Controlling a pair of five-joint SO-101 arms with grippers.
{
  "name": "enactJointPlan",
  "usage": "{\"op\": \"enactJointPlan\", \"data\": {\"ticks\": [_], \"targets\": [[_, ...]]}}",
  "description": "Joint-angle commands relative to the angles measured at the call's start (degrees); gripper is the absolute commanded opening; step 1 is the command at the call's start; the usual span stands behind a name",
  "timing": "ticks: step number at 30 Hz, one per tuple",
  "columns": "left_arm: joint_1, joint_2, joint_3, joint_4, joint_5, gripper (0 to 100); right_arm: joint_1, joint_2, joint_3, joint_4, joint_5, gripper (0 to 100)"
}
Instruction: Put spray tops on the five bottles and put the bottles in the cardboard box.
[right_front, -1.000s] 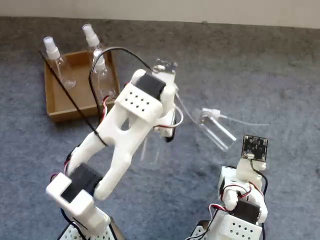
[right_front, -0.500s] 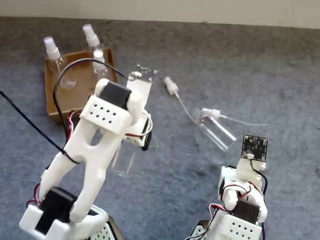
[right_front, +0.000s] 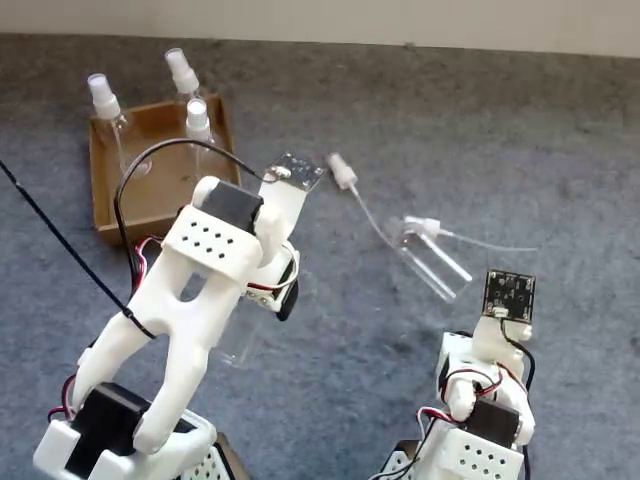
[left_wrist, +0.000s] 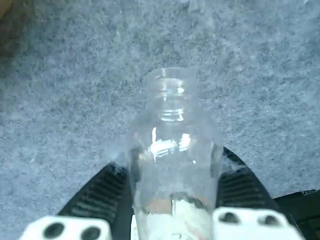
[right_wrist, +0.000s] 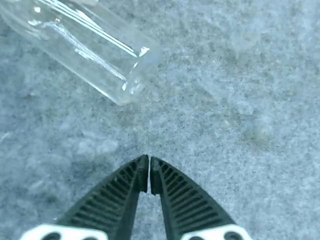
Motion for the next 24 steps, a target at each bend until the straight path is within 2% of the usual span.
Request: {"op": "enactJointPlan", "data": {"ticks": [1,8,12,17,22,24], "targets": [[-0.4,-2.6,-0.2,-0.4,-0.4,6,-0.4,-0.5,7.4,0.4,0.6,0.5],[-0.5,-5.1,-0.1,-0.4,-0.4,6,-0.4,-0.5,7.4,0.4,0.6,0.5],[-0.4,-13.1,0.8,-0.4,-0.6,6,-0.4,-0.5,7.4,0.4,0.6,0.5],[-0.7,-23.7,8.8,-1.6,-0.8,6,-0.4,-0.5,7.4,0.4,0.6,0.5],[-0.8,-30.2,20.9,-15.0,-0.9,6,-0.4,-0.5,7.4,0.4,0.6,0.5],[-0.8,-30.8,24.0,-20.4,-4.0,6,-0.4,-0.5,7.4,0.4,0.6,0.5]]}}
